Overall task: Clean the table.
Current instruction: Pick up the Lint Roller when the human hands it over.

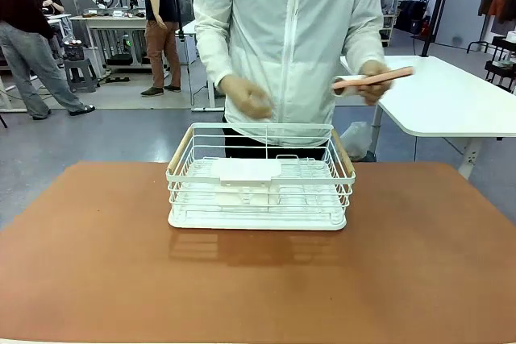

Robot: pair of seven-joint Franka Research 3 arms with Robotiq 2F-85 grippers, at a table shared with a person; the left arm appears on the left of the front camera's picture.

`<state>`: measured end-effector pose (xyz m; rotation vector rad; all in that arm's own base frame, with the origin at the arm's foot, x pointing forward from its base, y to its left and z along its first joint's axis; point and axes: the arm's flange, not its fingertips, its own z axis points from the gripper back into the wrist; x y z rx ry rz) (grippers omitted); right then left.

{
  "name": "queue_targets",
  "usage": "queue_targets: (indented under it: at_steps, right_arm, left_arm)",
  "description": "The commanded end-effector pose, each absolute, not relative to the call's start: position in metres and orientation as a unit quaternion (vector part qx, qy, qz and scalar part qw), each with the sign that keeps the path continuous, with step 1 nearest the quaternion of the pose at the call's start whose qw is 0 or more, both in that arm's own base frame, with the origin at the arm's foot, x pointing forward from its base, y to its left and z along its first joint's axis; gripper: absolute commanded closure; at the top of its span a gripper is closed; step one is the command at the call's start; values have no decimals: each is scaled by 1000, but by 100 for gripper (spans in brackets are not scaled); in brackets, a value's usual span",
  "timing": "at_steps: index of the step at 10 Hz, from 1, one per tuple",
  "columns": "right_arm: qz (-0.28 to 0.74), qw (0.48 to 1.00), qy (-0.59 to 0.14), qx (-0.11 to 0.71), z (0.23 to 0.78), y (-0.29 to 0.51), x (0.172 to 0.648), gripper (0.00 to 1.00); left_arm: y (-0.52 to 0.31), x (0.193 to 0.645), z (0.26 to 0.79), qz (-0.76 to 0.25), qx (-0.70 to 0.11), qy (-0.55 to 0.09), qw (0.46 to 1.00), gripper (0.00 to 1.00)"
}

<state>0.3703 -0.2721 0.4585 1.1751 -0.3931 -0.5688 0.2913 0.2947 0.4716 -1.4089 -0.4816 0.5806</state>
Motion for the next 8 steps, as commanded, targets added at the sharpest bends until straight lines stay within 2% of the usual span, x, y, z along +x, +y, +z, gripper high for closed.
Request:
queue_targets:
  at_steps: [1,8]
  right_arm:
    - [-258,773,-188,549,461,-271,369,0]
    - [-263,776,-182,543,459,-272,370,0]
  left_arm:
    - [297,289,473,254,-637,-217,695,0]
    - [297,289,473,254,-637,-217,695,0]
